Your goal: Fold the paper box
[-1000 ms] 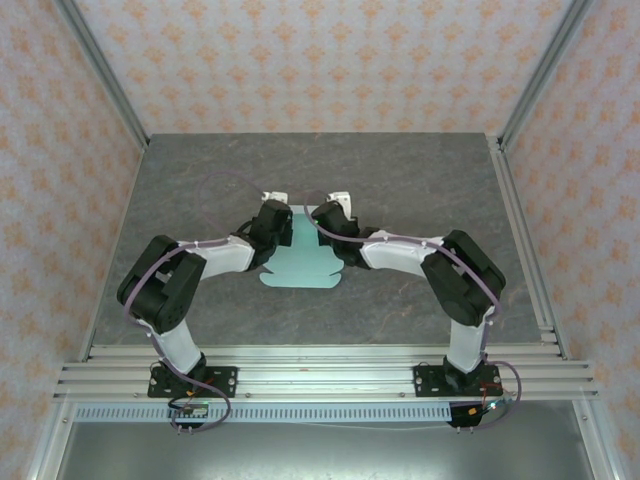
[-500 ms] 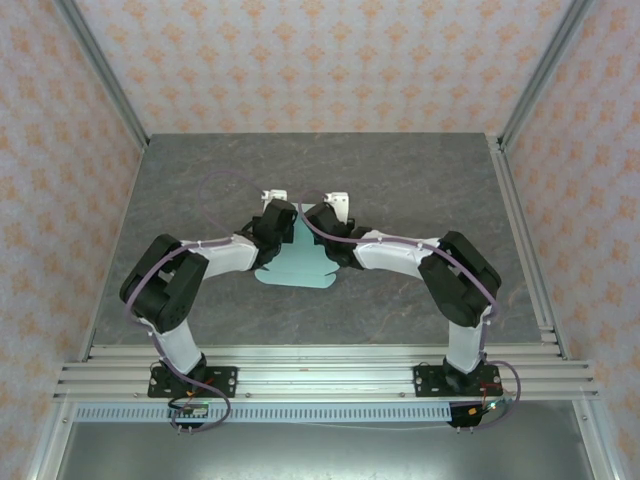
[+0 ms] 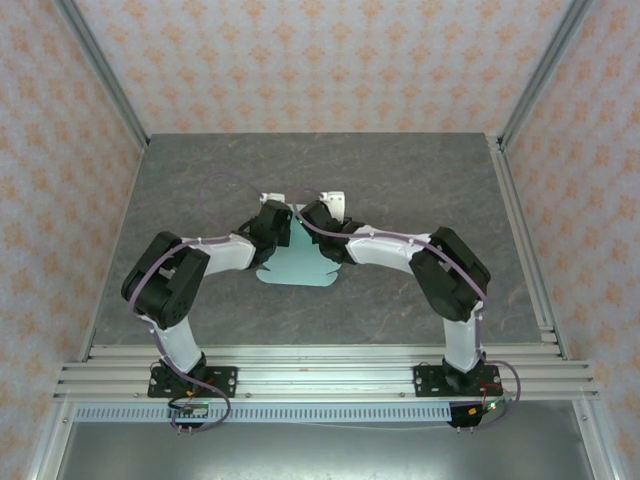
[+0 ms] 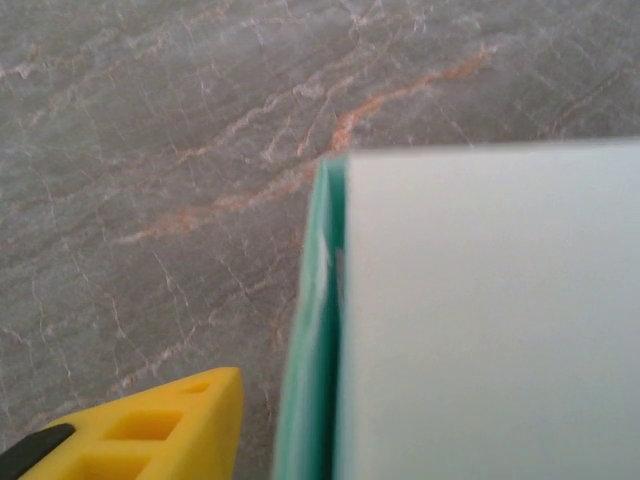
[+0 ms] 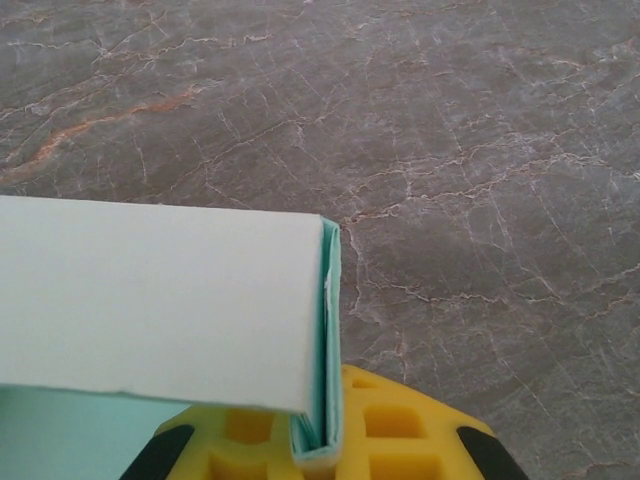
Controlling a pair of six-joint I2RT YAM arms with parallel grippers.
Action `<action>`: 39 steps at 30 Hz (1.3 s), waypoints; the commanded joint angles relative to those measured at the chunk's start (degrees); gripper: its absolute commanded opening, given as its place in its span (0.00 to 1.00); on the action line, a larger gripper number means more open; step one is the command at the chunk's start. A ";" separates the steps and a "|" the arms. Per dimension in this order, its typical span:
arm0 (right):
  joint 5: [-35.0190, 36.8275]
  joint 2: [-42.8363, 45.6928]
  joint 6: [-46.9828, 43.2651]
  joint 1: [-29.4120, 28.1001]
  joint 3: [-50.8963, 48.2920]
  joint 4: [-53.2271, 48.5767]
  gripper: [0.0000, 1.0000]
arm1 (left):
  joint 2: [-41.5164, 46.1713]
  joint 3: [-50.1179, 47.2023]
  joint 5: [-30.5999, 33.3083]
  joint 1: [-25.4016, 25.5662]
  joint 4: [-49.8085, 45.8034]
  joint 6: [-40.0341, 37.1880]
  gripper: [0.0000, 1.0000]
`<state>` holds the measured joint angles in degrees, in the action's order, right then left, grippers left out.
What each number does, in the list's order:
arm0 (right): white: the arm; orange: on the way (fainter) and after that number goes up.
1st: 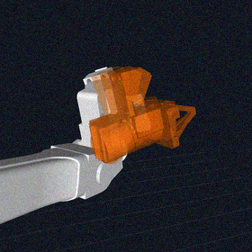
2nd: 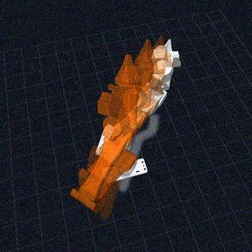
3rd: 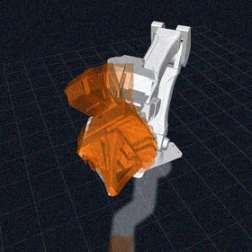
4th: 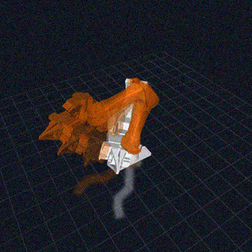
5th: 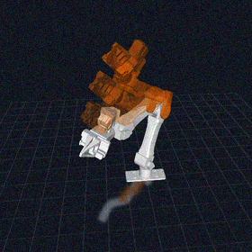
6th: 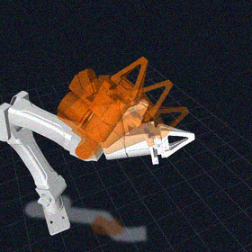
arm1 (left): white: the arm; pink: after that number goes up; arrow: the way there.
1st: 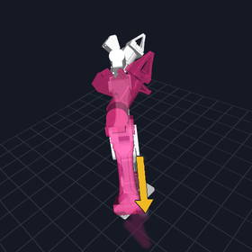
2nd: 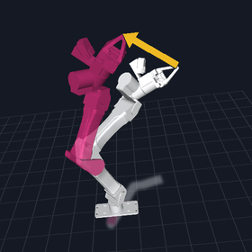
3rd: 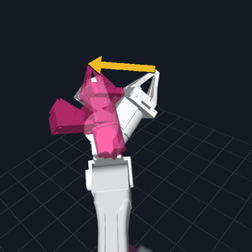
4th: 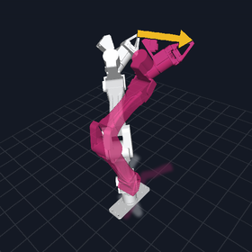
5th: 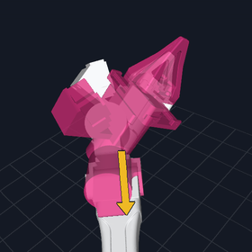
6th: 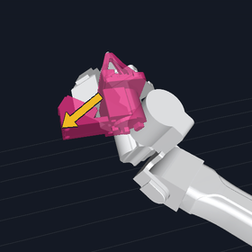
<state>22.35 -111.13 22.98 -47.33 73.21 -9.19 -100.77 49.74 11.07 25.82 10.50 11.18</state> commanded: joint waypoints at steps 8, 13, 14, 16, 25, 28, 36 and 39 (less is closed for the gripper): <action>1.78 -2.42 0.20 -0.13 2.83 -4.53 0.00 | 7.90 -5.82 -6.11 -1.97 -1.55 -0.44 0.52; 0.95 -2.42 -0.10 -0.13 2.86 -4.28 0.00 | 8.41 -6.76 -7.32 -4.88 -0.66 0.47 0.48; 0.76 -2.34 -0.13 -0.11 2.79 -4.10 0.00 | 7.98 -6.59 -7.42 -5.16 -0.73 0.33 0.48; 0.41 -2.20 -0.17 -0.13 2.72 -3.91 0.00 | 7.29 -6.54 -8.52 -5.26 0.22 0.57 0.48; -0.97 -1.73 0.36 -0.13 2.48 -4.04 0.00 | 3.31 -4.54 -8.27 -5.17 1.52 2.93 0.38; -1.93 -1.67 1.37 -0.13 2.47 -4.23 0.00 | 2.04 -4.50 -5.15 -4.69 2.06 4.38 0.29; -1.43 -0.66 4.13 -0.21 1.43 -5.04 0.00 | 0.49 -3.31 7.41 -3.26 0.94 9.49 0.00; 0.38 -0.42 4.64 -0.22 1.12 -6.02 0.00 | 0.22 -2.51 11.18 -2.97 -0.84 12.72 0.00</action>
<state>19.75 -112.36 25.89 -47.59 75.13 -9.15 -99.59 45.80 10.26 24.08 12.40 18.39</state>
